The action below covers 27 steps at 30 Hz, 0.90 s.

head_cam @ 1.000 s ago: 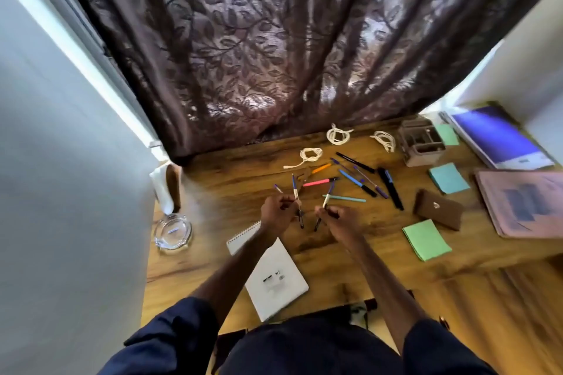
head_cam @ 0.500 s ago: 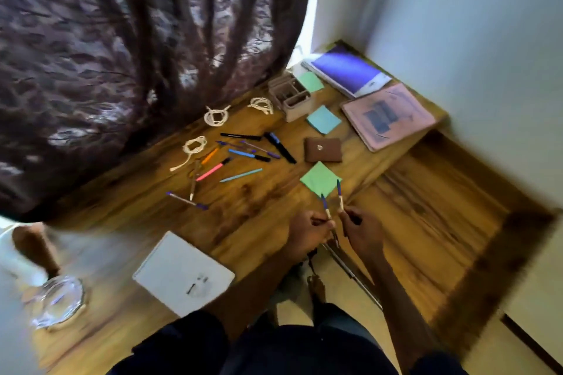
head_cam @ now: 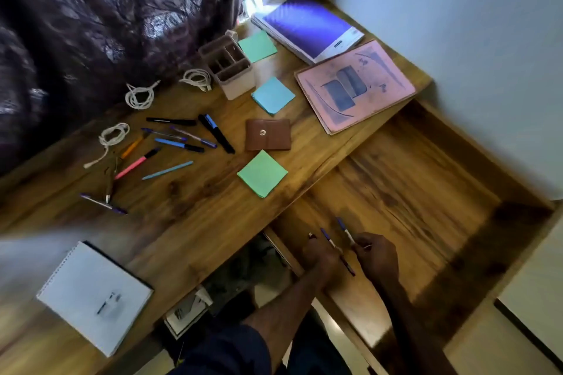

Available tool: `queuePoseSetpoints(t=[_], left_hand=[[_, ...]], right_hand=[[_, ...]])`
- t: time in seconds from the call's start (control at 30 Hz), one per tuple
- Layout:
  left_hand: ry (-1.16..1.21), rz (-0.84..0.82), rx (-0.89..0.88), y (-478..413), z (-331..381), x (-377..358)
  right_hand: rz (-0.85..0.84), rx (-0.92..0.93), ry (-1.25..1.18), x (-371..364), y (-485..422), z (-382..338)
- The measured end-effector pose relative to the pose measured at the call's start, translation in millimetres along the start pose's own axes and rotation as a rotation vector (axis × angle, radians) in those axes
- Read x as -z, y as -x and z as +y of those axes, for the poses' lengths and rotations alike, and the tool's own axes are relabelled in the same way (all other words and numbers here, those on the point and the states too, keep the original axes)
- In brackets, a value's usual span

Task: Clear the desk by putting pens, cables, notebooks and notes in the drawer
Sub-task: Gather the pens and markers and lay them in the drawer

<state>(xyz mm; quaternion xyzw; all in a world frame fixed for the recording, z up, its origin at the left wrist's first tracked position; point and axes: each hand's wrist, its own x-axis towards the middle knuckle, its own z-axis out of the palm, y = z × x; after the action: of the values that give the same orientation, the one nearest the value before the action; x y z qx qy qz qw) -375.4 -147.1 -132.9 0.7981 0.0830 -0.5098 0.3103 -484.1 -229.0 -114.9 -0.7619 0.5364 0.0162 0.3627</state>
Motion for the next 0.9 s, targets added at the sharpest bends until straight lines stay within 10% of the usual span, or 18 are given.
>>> queuePoseSetpoints(t=[0.13,0.9], left_hand=[[-0.106,0.213,0.089,-38,-24,-23],[0.055,0.266,0.078,-49,-29,-40]], right_hand=[[-0.098,0.051,0.050,-13,-13,12],[-0.131,0.152,0.143,-33,-22,20]])
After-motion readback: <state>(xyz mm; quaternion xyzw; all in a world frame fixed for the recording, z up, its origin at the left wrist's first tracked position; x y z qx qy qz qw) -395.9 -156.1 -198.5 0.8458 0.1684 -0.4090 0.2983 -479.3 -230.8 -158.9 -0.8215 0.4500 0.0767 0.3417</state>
